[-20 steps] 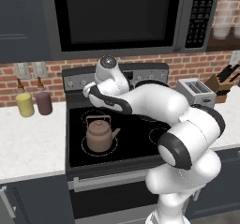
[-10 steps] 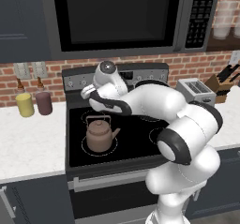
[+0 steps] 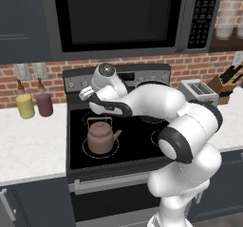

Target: Pick the kettle from the counter and place it on a stove burner. Then turn the burner on.

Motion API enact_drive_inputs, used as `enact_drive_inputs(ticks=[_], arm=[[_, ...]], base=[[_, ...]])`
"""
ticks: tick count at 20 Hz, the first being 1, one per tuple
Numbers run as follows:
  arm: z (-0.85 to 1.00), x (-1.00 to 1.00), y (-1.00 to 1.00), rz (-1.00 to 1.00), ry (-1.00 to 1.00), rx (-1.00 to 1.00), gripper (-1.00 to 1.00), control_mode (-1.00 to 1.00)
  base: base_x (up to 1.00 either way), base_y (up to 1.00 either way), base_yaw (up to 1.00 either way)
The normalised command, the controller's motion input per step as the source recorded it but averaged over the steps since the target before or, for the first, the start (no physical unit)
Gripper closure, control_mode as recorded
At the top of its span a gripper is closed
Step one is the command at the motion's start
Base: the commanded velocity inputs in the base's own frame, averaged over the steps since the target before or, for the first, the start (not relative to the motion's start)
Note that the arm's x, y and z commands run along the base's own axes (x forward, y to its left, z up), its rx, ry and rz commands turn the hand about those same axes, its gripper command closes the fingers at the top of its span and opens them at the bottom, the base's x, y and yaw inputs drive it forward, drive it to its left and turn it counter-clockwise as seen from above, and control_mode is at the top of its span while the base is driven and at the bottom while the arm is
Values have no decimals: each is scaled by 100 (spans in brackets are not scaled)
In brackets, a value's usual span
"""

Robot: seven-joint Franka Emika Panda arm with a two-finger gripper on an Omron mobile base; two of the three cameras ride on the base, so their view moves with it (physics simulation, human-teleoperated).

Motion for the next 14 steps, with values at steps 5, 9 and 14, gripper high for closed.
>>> enact_drive_inputs(ticks=[5, 9, 14], arm=[[0, 10, 19, 0, -3, 0, -100, -100], [0, 17, 6, 0, -4, 0, -100, -100], [0, 18, 0, 0, -10, 0, -100, -100]], base=[[0, 0, 0], [0, 0, 0], [0, 0, 0]])
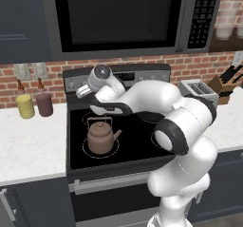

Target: Pick the kettle from the counter and place it on a stove burner. Then turn the burner on.

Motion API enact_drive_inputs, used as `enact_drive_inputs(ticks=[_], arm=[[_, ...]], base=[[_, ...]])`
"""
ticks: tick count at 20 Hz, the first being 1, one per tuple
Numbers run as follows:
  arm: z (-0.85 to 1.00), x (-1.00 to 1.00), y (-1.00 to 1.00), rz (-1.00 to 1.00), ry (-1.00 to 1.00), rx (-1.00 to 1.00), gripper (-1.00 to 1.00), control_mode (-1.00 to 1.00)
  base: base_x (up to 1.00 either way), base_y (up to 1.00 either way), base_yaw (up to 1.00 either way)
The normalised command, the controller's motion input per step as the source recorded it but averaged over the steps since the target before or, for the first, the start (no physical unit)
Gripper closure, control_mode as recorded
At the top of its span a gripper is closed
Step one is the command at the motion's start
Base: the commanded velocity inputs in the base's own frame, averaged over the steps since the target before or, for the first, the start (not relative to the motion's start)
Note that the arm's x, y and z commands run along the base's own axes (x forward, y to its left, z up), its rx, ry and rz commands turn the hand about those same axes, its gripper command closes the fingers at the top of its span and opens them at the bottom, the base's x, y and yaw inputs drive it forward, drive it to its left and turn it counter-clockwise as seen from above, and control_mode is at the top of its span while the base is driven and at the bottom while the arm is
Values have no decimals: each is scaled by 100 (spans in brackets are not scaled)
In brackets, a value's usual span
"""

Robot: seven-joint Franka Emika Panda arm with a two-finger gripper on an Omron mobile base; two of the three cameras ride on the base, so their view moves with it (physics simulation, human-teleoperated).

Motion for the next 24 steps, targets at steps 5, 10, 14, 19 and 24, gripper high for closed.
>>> enact_drive_inputs(ticks=[5, 10, 14, 19, 24], arm=[[2, 3, 0, -3, -15, 2, -100, -100], [0, 0, 0, -4, -11, 3, -100, -100], [0, 2, 0, -1, -8, 5, -100, -100], [0, 23, 0, 0, -2, 4, -100, -100], [0, 39, 0, -2, 0, 1, -100, -100]], base=[[0, 0, 0], [0, 0, 0], [0, 0, 0], [0, 0, 0], [0, 0, 0]])
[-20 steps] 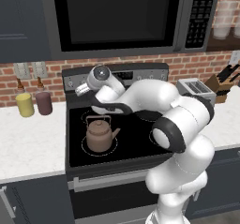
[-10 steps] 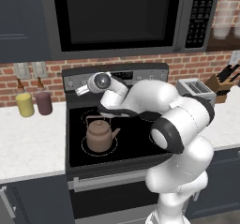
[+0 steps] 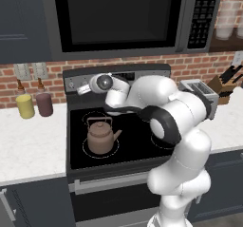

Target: Pick the kettle from the counter and place it on a stove burner. Then turn the burner on.

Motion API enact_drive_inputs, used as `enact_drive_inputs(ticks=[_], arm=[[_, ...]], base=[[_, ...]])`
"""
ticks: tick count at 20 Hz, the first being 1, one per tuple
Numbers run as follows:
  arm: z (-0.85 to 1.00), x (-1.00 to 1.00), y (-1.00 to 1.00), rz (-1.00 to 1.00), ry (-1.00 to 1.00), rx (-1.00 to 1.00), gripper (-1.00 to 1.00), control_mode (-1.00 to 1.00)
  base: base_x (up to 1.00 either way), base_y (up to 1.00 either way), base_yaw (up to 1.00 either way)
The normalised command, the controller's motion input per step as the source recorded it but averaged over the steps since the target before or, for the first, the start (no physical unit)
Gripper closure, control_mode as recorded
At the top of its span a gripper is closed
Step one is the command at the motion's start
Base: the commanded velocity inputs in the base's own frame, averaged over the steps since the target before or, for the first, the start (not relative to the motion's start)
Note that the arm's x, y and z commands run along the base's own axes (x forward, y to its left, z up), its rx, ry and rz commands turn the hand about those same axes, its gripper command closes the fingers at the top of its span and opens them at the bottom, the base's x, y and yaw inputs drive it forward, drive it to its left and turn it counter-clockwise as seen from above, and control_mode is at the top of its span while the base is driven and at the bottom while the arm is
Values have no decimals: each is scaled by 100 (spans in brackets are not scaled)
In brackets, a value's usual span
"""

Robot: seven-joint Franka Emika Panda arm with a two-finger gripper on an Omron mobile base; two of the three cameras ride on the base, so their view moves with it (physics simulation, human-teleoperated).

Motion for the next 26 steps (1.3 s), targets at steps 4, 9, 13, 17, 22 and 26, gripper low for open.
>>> enact_drive_inputs(ticks=[4, 9, 13, 17, 22, 26], arm=[[0, 41, 0, -3, 0, 1, -100, -100], [0, 38, 5, -5, 0, 0, -100, -100], [0, 26, 17, -8, 0, 1, -100, -100], [0, 5, 20, -8, -1, 2, -100, -100], [0, 0, 22, -5, -3, 3, -100, -100], [0, 0, 10, -3, -4, 4, -100, -100]], base=[[0, 0, 0], [0, 0, 0], [0, 0, 0], [0, 0, 0], [0, 0, 0], [0, 0, 0]])
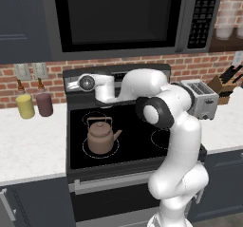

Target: Pick the kettle from the counter and place it on a stove burner. Then turn the burner on.

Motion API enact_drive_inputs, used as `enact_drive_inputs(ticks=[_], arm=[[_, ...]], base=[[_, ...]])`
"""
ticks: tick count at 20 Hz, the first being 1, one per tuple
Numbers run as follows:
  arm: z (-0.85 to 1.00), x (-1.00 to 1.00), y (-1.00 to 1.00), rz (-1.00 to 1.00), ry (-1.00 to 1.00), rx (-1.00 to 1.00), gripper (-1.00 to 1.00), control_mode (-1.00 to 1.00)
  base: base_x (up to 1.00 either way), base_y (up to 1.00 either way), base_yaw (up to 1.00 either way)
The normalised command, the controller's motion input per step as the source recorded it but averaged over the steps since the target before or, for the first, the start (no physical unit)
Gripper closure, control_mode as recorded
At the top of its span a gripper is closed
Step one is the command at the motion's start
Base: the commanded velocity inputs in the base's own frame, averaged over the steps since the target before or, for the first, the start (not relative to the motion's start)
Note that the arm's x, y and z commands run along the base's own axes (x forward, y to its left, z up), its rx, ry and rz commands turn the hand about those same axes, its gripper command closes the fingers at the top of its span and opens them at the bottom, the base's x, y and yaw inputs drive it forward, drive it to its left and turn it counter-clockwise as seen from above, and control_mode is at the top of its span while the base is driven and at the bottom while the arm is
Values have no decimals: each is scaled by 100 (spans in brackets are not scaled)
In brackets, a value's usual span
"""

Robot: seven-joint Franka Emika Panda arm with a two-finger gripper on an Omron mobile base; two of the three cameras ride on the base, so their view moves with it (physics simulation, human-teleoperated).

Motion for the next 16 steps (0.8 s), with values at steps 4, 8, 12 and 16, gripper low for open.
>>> enact_drive_inputs(ticks=[4, 8, 12, 16], arm=[[-7, 0, 8, -1, -6, 5, -100, -100], [-2, 0, 8, 0, -5, 5, -100, -100], [-2, 0, 28, -1, -4, 3, -100, -100], [-8, 0, 37, 0, -1, 1, -100, -100]], base=[[0, 0, 0], [0, 0, 0], [0, 0, 0], [0, 0, 0]])
